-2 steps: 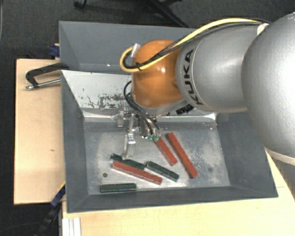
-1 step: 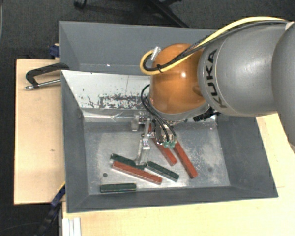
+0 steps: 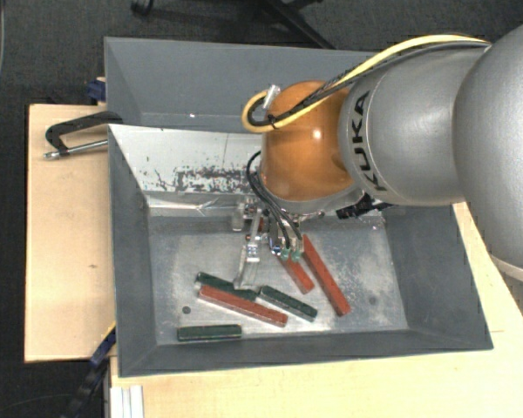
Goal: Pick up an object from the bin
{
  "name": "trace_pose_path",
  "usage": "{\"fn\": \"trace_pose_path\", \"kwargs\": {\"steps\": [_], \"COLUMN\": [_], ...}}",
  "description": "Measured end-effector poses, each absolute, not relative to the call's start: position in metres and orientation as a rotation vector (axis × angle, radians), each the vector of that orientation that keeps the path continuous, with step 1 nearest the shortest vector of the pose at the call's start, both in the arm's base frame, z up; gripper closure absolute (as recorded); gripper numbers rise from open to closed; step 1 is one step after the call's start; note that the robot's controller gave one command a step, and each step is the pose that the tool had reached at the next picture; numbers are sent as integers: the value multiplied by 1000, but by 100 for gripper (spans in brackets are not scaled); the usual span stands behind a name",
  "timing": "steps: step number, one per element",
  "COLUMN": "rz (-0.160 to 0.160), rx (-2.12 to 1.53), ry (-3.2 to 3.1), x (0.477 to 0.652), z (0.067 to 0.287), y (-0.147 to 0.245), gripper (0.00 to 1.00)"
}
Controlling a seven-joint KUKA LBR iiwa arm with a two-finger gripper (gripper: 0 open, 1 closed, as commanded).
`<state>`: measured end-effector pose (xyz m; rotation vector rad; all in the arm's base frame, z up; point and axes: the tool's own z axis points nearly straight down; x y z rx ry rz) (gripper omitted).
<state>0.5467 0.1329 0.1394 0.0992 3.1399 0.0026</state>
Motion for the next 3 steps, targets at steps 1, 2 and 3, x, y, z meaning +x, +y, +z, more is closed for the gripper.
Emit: {"fn": "trace_pose_path", "kwargs": {"steps": [1, 2, 3], "rz": [-2, 4, 4], "rx": [274, 351, 351], "ry": [3136, 3122, 3122], "x": [531, 528, 528], "z": [68, 71, 71], "y": [134, 148, 148], "gripper": [0, 100, 100]}}
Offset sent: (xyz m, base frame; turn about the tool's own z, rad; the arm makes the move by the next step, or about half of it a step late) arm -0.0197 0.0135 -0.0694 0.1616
